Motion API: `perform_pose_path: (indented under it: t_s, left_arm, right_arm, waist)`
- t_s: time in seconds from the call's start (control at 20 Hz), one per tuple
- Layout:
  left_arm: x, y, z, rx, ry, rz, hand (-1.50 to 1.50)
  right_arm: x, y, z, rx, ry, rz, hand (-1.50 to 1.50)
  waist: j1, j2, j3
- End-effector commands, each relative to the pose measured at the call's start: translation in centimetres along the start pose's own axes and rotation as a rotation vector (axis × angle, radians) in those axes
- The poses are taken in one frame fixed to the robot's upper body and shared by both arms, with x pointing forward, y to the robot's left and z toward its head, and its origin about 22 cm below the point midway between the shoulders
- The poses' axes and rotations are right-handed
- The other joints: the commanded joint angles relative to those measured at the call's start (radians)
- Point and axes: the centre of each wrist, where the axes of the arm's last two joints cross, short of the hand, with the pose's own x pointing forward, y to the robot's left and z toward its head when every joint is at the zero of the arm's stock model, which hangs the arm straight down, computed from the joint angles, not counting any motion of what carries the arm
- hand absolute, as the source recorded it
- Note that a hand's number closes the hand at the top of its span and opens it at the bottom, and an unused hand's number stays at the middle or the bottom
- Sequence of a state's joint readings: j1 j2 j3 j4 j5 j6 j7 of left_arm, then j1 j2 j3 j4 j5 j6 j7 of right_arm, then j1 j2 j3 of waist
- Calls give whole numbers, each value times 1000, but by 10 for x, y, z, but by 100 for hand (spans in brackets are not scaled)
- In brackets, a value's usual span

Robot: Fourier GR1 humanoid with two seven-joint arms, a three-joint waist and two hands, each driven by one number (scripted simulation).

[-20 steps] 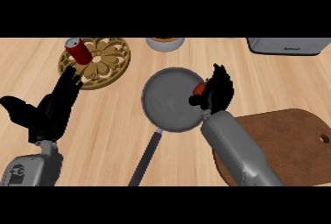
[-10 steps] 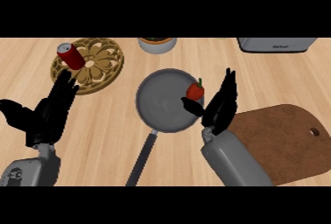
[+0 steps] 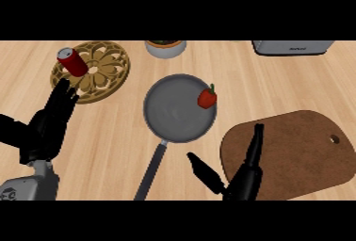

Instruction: Pick the bell pepper from the cutting board and place it in the pan

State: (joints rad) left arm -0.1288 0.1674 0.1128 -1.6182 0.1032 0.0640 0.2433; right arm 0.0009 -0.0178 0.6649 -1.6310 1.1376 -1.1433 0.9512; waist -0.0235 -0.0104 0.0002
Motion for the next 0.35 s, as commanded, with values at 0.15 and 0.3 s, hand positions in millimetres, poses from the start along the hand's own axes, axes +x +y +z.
perform_pose_path:
  t_s: [0.15, 0.3]
  left_arm:
    - [21, 5, -13, -9, -18, 3, 0]
    - [15, -10, 0, -18, -3, 3, 0]
  right_arm:
    - [-4, -47, 52, -78, -1, -53, -150]
    - [0, -60, 58, -48, 0, -29, -150]
  waist:
    - [11, 8, 0]
    - [17, 8, 0]
